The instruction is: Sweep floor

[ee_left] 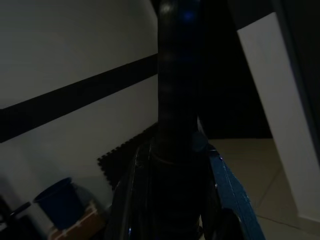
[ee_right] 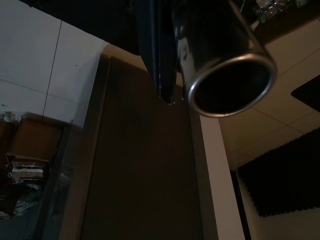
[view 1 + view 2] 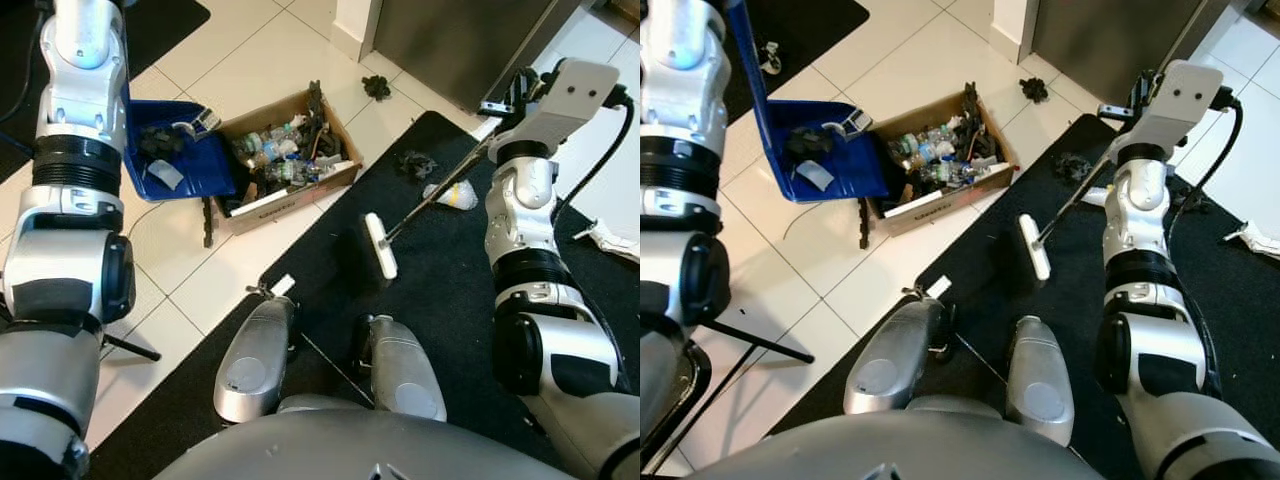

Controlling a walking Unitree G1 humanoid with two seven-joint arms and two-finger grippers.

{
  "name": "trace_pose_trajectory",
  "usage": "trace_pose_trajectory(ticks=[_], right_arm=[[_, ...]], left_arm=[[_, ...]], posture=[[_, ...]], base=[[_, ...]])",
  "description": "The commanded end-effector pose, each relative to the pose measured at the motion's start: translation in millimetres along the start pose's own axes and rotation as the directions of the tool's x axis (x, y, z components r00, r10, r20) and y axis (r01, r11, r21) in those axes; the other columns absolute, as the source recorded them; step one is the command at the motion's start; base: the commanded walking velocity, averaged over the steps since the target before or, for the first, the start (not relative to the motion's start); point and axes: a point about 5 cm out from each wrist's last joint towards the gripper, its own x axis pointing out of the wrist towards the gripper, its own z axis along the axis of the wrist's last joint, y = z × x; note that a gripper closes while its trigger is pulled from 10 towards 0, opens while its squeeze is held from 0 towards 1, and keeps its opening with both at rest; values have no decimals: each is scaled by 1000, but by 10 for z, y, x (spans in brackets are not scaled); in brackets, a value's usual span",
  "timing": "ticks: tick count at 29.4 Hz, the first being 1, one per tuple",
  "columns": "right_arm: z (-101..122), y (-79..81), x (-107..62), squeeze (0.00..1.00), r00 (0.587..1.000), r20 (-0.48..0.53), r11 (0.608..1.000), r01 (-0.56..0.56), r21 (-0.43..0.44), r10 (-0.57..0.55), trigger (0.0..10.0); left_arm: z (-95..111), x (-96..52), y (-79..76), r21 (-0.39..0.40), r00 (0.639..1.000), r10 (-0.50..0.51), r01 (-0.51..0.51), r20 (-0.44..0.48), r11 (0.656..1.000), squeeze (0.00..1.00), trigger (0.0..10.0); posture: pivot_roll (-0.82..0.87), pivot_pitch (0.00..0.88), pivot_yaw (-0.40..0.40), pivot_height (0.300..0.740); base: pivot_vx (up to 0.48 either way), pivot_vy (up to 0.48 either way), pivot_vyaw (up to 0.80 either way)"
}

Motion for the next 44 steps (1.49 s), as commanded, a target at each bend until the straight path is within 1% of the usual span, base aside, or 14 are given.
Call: trace_pose_trajectory(ticks=[1, 6, 9, 16, 23, 26, 30, 31, 35, 36, 39, 41, 42, 44], right_arm=[[74, -12, 16, 0, 999, 46, 1000, -6, -1, 6, 10000], [81, -6, 28, 0, 999, 46, 1000, -6, 18, 5, 10000], [84, -6, 38, 0, 999, 43, 999, -4, 34, 2, 10000], [80, -3, 41, 0, 999, 39, 999, -6, 39, 5, 10000], [77, -2, 40, 0, 999, 37, 999, -9, 38, 7, 10000], [76, -4, 39, 0, 999, 37, 999, -9, 38, 8, 10000], [73, -1, 40, 0, 999, 36, 999, -11, 38, 10, 10000], [72, 1, 39, 0, 999, 35, 999, -12, 37, 11, 10000], [71, 3, 38, 0, 999, 35, 999, -13, 37, 12, 10000], [75, 5, 42, 0, 999, 36, 999, -14, 36, 13, 10000], [76, 4, 43, 0, 999, 36, 999, -15, 36, 13, 10000], [77, 3, 43, 0, 999, 36, 999, -14, 35, 13, 10000], [72, 2, 40, 0, 999, 34, 999, -14, 36, 13, 10000], [70, 3, 39, 0, 999, 34, 999, -14, 36, 13, 10000]], left_arm=[[134, 66, 142, 26, 996, 50, -52, 70, 998, 0, 10000], [96, 51, 139, -38, 996, 80, -79, 47, 996, 0, 10000], [58, 40, 85, -140, 995, 100, -98, 10, 985, 0, 10000], [45, 34, -7, -175, 995, 100, -98, 6, 980, 0, 10000], [40, 36, -9, -178, 995, 103, -101, 3, 979, 0, 10000], [46, 45, 17, -171, 994, 111, -108, 5, 979, 0, 10000], [19, 49, 117, -127, 984, 176, -177, -16, 976, 0, 10000], [-28, 47, 160, -70, 978, 202, -206, -53, 976, 0, 10000], [-126, 43, 211, 4, 967, 220, -221, -127, 975, 0, 10000], [-165, 49, 258, 58, 962, 224, -218, -157, 974, 0, 10000], [-158, 56, 280, 70, 961, 231, -223, -154, 972, 0, 10000], [-98, 74, 315, 65, 963, 246, -239, -114, 969, 0, 10000], [1, 93, 359, 67, 964, 265, -262, -38, 963, 0, 10000], [20, 97, 366, 71, 963, 267, -265, -22, 962, 0, 10000]], posture=[[178, 13, 43, 740], [180, 14, 40, 740], [184, 15, 33, 740], [183, 14, 31, 740], [183, 12, 31, 740], [183, 12, 31, 740], [185, 12, 31, 740], [185, 12, 31, 740], [185, 12, 31, 740], [187, 16, 29, 740], [186, 18, 28, 740], [186, 18, 28, 740], [189, 20, 28, 740], [189, 20, 28, 740]], base=[[0, 0, 0], [0, 0, 0], [0, 0, 0], [0, 0, 0], [0, 0, 0], [0, 0, 0], [0, 0, 0], [0, 0, 0], [0, 0, 0], [0, 0, 0], [0, 0, 0], [0, 0, 0], [0, 0, 0], [0, 0, 0]])
